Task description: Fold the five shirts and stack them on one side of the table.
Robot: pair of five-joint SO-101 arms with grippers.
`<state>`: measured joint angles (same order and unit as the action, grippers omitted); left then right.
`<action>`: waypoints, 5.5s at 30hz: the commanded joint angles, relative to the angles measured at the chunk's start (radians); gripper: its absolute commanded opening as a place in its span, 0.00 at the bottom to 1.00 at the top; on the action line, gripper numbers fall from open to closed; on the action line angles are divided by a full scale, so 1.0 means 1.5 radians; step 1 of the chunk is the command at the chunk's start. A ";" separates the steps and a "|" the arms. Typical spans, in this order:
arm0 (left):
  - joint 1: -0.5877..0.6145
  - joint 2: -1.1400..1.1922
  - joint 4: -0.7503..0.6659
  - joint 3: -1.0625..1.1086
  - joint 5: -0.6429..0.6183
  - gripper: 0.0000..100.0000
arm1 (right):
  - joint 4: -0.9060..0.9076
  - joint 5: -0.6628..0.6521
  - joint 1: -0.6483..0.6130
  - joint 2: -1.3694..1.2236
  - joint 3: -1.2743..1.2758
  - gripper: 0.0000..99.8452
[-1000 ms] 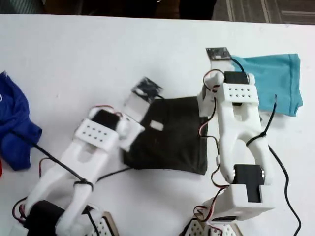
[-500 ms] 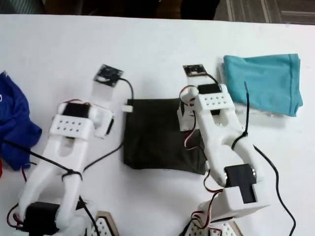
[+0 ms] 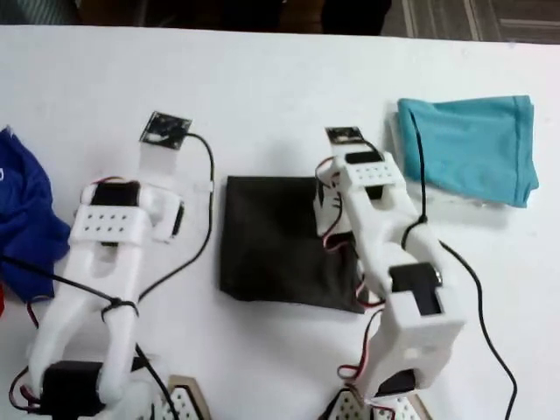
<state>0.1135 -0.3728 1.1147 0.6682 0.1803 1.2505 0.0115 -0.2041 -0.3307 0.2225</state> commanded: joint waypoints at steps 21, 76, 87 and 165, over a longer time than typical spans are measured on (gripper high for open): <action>0.073 0.001 -0.007 -0.025 0.005 0.03 | 0.174 -0.167 -0.005 -0.118 -0.255 0.02; 0.080 -0.003 -0.097 0.091 0.007 0.03 | 0.050 -0.591 0.438 -0.394 -1.011 0.02; 0.080 0.000 -0.098 0.091 0.007 0.03 | -0.050 -0.589 0.476 -0.444 -1.012 0.02; 0.408 0.616 0.178 -0.852 0.029 0.24 | 0.290 -0.253 0.106 0.630 -0.066 0.17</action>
<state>0.7610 0.3882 1.2912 -0.2739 0.2938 1.7077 -0.3552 -0.0399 0.5547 0.0982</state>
